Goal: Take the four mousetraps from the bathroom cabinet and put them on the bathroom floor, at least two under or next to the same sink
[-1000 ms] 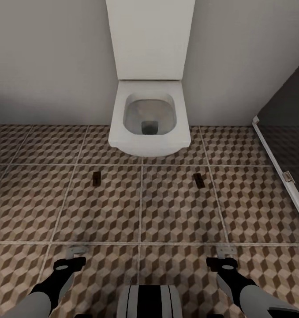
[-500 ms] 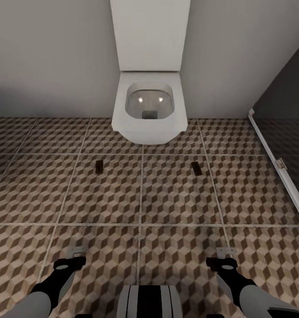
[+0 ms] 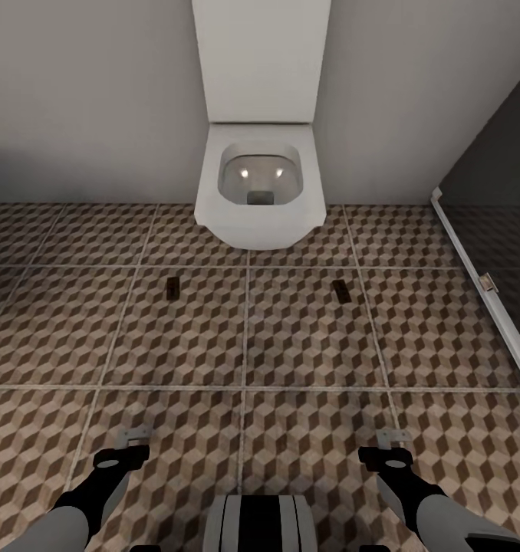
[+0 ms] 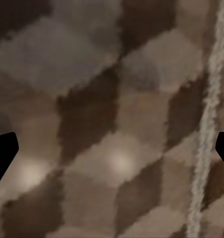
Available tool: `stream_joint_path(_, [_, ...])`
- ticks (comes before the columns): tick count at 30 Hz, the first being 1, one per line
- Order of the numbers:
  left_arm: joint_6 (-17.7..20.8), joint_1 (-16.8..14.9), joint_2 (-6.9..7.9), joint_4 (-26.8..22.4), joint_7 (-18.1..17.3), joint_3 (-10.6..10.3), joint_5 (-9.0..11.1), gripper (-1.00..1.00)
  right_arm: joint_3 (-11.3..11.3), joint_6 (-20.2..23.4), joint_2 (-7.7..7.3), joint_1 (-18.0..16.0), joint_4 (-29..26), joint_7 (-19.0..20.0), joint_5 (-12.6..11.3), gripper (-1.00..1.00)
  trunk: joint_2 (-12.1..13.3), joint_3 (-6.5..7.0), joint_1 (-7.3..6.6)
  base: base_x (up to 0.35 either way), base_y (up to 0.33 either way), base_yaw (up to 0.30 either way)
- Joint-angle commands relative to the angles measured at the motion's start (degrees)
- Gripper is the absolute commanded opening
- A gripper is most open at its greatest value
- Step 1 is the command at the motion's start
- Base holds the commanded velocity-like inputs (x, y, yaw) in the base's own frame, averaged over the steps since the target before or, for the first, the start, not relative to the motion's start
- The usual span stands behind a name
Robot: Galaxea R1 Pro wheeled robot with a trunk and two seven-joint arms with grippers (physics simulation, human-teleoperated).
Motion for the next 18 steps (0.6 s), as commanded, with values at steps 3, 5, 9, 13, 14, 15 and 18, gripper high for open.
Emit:
stream_joint_path(3, [0.25,-0.01,-0.04,-0.08,0.02,0.30,-0.61,1.00,-0.36,-0.16,0.03,-0.03,0.07,-0.12,0.59,1.00,-0.01,-0.03,-0.01,-0.003,0.000,0.000])
stream_joint_path(5, [0.25,-0.01,-0.04,-0.06,0.02,0.30,-0.62,1.00,-0.36,-0.16,0.03,-0.03,0.07,-0.11,0.59,1.00,-0.01,-0.03,-0.01,-0.002,0.000,0.000])
stream_joint_path(9, [0.25,-0.01,-0.10,-0.06,0.02,0.30,-0.63,1.00,-0.36,-0.09,0.03,-0.03,0.07,-0.13,0.59,1.00,-0.01,-0.03,-0.01,-0.001,0.000,0.000])
stream_joint_path(13, [0.25,-0.01,-0.17,-0.07,0.02,0.30,-0.63,1.00,-0.36,0.20,0.09,-0.03,0.07,-0.14,0.55,1.00,-0.01,-0.03,-0.01,0.000,0.000,0.000])
stream_joint_path(14, [0.25,-0.01,-0.17,-0.07,0.02,0.30,-0.63,1.00,-0.36,0.26,0.10,-0.03,0.07,-0.14,0.54,1.00,-0.01,-0.03,-0.01,0.000,0.000,0.000])
stream_joint_path(15, [0.25,-0.01,-0.20,-0.07,0.02,0.30,-0.63,1.00,-0.36,0.30,0.10,-0.03,0.07,-0.14,0.53,1.00,-0.01,-0.03,-0.01,0.000,0.000,0.000])
stream_joint_path(18, [0.25,-0.01,-0.28,-0.08,0.02,0.27,-0.63,1.00,-0.36,0.35,0.11,-0.03,0.07,-0.14,0.52,1.00,-0.01,-0.03,-0.01,0.000,0.000,0.000])
